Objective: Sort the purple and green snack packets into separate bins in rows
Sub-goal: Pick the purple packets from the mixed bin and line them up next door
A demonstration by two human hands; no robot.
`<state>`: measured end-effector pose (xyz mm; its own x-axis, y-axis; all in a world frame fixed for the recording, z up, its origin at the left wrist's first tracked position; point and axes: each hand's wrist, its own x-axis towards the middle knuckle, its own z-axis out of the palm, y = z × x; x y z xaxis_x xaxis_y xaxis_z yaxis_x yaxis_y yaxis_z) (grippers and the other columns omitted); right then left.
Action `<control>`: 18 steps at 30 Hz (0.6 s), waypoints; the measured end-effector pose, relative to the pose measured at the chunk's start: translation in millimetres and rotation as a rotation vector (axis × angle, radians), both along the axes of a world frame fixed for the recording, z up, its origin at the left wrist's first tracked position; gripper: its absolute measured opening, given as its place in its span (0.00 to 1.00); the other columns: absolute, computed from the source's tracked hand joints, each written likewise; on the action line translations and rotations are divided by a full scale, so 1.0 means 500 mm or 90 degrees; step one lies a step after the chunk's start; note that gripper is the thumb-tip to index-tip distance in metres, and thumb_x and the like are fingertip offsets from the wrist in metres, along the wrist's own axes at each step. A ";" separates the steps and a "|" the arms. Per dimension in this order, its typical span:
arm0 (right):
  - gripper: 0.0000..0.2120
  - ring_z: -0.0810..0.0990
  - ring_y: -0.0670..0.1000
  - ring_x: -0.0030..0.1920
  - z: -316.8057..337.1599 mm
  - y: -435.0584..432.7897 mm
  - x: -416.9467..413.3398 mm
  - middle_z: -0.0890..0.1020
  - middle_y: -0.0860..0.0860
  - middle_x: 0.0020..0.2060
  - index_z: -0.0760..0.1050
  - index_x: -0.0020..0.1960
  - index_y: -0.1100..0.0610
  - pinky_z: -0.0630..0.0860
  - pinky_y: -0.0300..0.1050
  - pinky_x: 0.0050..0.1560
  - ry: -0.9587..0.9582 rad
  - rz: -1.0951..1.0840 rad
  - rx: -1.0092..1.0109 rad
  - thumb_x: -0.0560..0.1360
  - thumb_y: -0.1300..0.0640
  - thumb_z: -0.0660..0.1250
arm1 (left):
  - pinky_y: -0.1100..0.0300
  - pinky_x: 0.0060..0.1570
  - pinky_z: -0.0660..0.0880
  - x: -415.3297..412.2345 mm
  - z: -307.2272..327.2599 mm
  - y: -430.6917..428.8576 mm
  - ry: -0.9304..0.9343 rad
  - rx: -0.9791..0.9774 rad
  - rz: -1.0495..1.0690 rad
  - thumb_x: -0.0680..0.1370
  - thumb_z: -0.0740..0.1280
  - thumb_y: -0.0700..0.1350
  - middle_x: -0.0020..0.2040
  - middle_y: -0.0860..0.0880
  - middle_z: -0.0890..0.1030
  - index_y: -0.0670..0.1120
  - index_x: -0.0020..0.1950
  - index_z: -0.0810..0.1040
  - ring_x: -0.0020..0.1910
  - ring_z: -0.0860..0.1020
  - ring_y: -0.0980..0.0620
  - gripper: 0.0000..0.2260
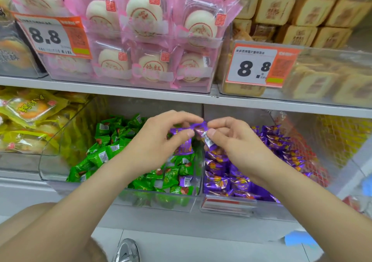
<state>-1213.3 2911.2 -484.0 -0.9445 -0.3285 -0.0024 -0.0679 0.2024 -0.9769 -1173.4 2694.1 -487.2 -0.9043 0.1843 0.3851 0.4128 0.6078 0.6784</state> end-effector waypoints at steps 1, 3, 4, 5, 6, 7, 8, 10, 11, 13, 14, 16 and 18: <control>0.06 0.76 0.55 0.38 0.001 0.010 0.000 0.84 0.53 0.37 0.78 0.59 0.56 0.71 0.51 0.41 -0.031 0.005 -0.021 0.84 0.61 0.66 | 0.62 0.51 0.75 0.001 -0.001 0.010 0.018 -0.043 0.002 0.82 0.71 0.46 0.52 0.58 0.79 0.59 0.65 0.83 0.49 0.81 0.57 0.13; 0.08 0.78 0.53 0.38 0.011 0.030 0.006 0.83 0.54 0.37 0.80 0.61 0.61 0.71 0.51 0.43 -0.100 0.026 -0.092 0.85 0.63 0.64 | 0.60 0.51 0.77 0.002 -0.003 0.034 0.043 -0.072 0.008 0.81 0.73 0.49 0.54 0.59 0.76 0.58 0.62 0.83 0.50 0.81 0.56 0.11; 0.09 0.80 0.52 0.38 0.017 0.040 0.012 0.84 0.53 0.39 0.80 0.61 0.62 0.72 0.50 0.45 -0.121 0.043 -0.112 0.84 0.62 0.66 | 0.59 0.49 0.77 0.002 -0.005 0.047 0.066 -0.074 0.009 0.81 0.73 0.49 0.53 0.59 0.76 0.57 0.60 0.84 0.50 0.80 0.55 0.09; 0.10 0.82 0.52 0.39 0.024 0.052 0.019 0.85 0.52 0.41 0.79 0.62 0.61 0.75 0.49 0.47 -0.115 0.061 -0.098 0.82 0.60 0.70 | 0.59 0.48 0.77 0.001 -0.005 0.061 0.092 -0.075 0.010 0.80 0.73 0.49 0.52 0.58 0.77 0.56 0.59 0.84 0.49 0.80 0.54 0.08; 0.13 0.84 0.53 0.42 0.025 0.065 0.021 0.87 0.51 0.44 0.79 0.62 0.58 0.78 0.47 0.50 -0.084 0.077 -0.048 0.79 0.59 0.74 | 0.59 0.48 0.76 -0.001 -0.006 0.074 0.117 -0.073 0.014 0.80 0.73 0.49 0.51 0.57 0.78 0.55 0.57 0.85 0.48 0.80 0.54 0.06; 0.15 0.87 0.55 0.45 0.031 0.078 0.027 0.88 0.50 0.46 0.78 0.62 0.56 0.81 0.47 0.52 -0.045 0.083 0.010 0.77 0.60 0.76 | 0.59 0.47 0.76 -0.003 -0.004 0.087 0.136 -0.066 0.019 0.80 0.74 0.50 0.49 0.57 0.80 0.55 0.56 0.85 0.46 0.80 0.54 0.06; 0.16 0.88 0.56 0.48 0.032 0.091 0.025 0.89 0.51 0.48 0.76 0.62 0.55 0.82 0.47 0.52 -0.008 0.082 0.054 0.77 0.61 0.75 | 0.59 0.47 0.76 -0.005 -0.001 0.097 0.147 -0.056 0.029 0.79 0.74 0.50 0.48 0.56 0.81 0.55 0.56 0.86 0.45 0.80 0.54 0.06; 0.10 0.88 0.55 0.48 0.034 0.123 0.016 0.88 0.52 0.47 0.73 0.61 0.56 0.81 0.48 0.49 0.036 0.075 0.086 0.82 0.60 0.70 | 0.58 0.47 0.76 -0.007 0.008 0.115 0.161 -0.031 0.053 0.79 0.74 0.52 0.46 0.56 0.82 0.55 0.55 0.86 0.45 0.80 0.53 0.06; 0.08 0.87 0.52 0.47 0.034 0.141 0.008 0.88 0.52 0.47 0.73 0.60 0.55 0.80 0.50 0.47 0.063 0.064 0.103 0.83 0.56 0.69 | 0.58 0.46 0.76 -0.007 0.013 0.125 0.164 -0.018 0.063 0.79 0.74 0.52 0.46 0.56 0.83 0.55 0.55 0.86 0.46 0.81 0.53 0.06; 0.07 0.84 0.49 0.41 0.024 0.189 -0.017 0.87 0.52 0.44 0.77 0.56 0.51 0.78 0.53 0.45 0.148 -0.009 0.187 0.81 0.51 0.70 | 0.59 0.45 0.76 -0.009 0.020 0.146 0.157 0.019 0.060 0.80 0.74 0.50 0.46 0.57 0.83 0.55 0.52 0.87 0.47 0.81 0.53 0.03; 0.06 0.82 0.50 0.38 0.019 0.215 -0.031 0.86 0.52 0.41 0.79 0.54 0.50 0.78 0.52 0.44 0.197 -0.061 0.249 0.79 0.50 0.73 | 0.60 0.45 0.76 -0.011 0.020 0.158 0.138 0.040 0.053 0.80 0.74 0.50 0.46 0.57 0.83 0.55 0.50 0.87 0.47 0.81 0.53 0.02; 0.07 0.82 0.54 0.38 0.008 0.269 -0.059 0.85 0.51 0.37 0.81 0.50 0.52 0.77 0.51 0.43 0.282 -0.155 0.382 0.77 0.50 0.75 | 0.61 0.46 0.77 -0.020 0.018 0.183 0.079 0.056 0.043 0.80 0.74 0.50 0.45 0.57 0.83 0.57 0.47 0.86 0.46 0.81 0.55 0.02; 0.06 0.83 0.58 0.42 -0.002 0.315 -0.084 0.85 0.51 0.39 0.81 0.50 0.55 0.73 0.47 0.45 0.326 -0.206 0.473 0.77 0.53 0.75 | 0.60 0.48 0.77 -0.034 0.013 0.206 0.030 0.043 0.038 0.80 0.73 0.51 0.43 0.58 0.85 0.56 0.46 0.85 0.43 0.82 0.56 0.04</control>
